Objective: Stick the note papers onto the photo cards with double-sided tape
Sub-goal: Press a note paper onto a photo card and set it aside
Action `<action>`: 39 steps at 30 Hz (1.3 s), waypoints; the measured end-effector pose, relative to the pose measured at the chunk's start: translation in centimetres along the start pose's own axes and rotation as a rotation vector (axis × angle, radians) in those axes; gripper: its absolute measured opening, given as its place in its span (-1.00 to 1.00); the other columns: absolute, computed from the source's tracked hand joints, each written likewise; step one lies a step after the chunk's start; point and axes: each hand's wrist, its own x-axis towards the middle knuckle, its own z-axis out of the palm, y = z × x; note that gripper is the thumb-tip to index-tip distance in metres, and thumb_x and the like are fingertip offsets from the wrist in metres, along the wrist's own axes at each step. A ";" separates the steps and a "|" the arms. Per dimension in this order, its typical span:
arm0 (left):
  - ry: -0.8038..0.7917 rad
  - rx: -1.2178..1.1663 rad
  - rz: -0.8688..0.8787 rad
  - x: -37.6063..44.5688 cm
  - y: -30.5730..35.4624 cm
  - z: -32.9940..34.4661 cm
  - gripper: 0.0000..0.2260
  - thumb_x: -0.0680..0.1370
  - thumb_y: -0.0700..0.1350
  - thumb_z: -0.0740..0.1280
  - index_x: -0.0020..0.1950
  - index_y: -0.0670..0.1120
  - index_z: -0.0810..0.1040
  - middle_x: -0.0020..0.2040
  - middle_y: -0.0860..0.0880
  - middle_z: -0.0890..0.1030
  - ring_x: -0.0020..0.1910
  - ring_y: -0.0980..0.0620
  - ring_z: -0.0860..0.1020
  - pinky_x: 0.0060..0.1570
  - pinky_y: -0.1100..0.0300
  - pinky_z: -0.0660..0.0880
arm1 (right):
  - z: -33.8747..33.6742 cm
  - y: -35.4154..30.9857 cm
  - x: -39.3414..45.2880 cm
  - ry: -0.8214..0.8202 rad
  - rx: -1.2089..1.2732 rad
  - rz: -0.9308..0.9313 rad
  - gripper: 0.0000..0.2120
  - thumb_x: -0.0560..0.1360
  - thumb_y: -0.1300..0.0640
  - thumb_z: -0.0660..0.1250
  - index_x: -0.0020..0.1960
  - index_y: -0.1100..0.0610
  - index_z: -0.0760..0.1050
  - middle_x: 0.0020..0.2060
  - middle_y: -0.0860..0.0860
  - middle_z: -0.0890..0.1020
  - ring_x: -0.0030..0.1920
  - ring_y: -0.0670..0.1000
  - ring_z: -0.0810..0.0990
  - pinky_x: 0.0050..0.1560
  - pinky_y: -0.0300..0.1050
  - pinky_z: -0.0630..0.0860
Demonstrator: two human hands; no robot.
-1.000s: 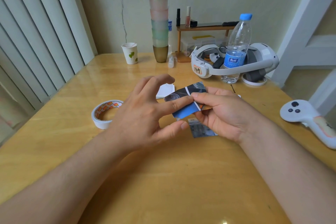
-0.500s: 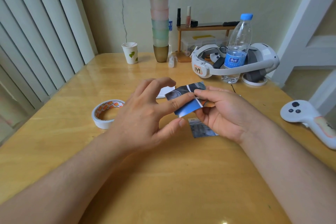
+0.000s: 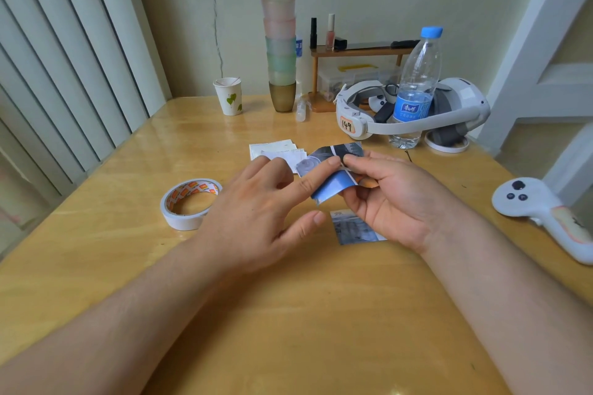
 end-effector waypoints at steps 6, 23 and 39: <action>-0.012 -0.021 -0.014 -0.1 0.1 0.3 -0.41 0.70 0.28 0.09 0.70 0.15 0.07 -0.05 0.00 0.43 -0.10 -0.06 0.37 -0.06 -0.02 0.46 | 0.1 0.0 -0.1 -0.012 0.031 -0.006 -0.89 0.63 0.25 0.33 0.12 0.21 0.61 -0.22 0.09 0.70 -0.31 -0.05 0.69 -0.34 -0.30 0.58; -0.030 -0.127 -0.017 -0.5 0.9 1.7 -0.29 0.70 0.27 0.10 0.73 0.00 -0.08 0.02 0.04 0.41 -0.05 -0.06 0.38 0.05 -0.06 0.48 | 0.4 0.5 0.1 -0.020 0.083 0.039 -0.89 0.63 0.25 0.32 0.09 0.23 0.61 -0.17 0.13 0.72 -0.28 -0.02 0.72 -0.32 -0.30 0.59; -0.011 -0.148 -0.013 -0.6 1.1 1.8 -0.29 0.70 0.27 0.11 0.72 0.01 -0.11 0.02 0.02 0.42 -0.03 -0.06 0.40 0.06 -0.05 0.48 | 0.7 1.2 0.2 -0.018 0.096 0.079 -0.88 0.65 0.25 0.30 0.11 0.23 0.60 -0.23 0.11 0.72 -0.29 -0.03 0.72 -0.31 -0.34 0.61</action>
